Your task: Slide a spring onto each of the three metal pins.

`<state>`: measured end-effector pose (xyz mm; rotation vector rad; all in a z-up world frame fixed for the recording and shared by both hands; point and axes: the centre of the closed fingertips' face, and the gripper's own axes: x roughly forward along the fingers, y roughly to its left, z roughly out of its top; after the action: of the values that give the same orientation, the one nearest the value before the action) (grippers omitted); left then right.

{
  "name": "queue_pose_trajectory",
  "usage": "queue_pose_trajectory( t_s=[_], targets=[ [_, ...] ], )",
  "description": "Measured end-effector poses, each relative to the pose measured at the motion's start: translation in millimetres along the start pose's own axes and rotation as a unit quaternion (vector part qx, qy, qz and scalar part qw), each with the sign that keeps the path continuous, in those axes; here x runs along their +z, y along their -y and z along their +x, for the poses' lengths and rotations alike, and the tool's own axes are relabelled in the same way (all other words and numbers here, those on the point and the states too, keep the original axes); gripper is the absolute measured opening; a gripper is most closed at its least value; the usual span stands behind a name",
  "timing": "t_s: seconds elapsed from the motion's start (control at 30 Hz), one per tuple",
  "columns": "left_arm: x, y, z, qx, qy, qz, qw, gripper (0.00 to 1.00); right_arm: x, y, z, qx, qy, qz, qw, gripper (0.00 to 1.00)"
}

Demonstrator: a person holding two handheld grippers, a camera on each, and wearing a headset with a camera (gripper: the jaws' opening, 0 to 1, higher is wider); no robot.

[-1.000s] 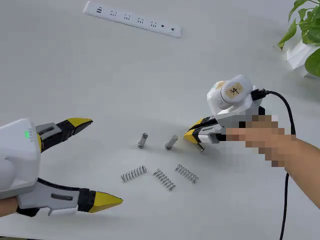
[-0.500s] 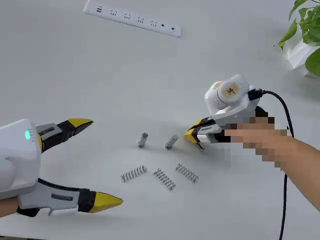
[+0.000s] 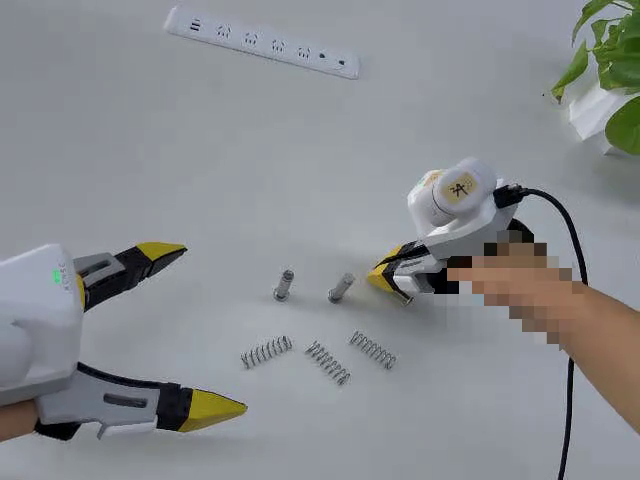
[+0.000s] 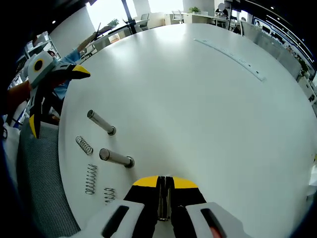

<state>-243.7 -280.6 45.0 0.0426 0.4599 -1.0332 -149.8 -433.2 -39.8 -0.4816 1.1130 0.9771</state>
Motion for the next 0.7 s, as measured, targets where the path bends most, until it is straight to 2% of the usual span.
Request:
queue_pose_trajectory(
  t_s=[0.7],
  targets=[
    [0.0,1.9,-0.7,-0.001,-0.002,0.004,1.0,0.99,7.9,-8.0,-21.6,-0.007,0.034,-0.006,0.9994,0.05]
  ],
)
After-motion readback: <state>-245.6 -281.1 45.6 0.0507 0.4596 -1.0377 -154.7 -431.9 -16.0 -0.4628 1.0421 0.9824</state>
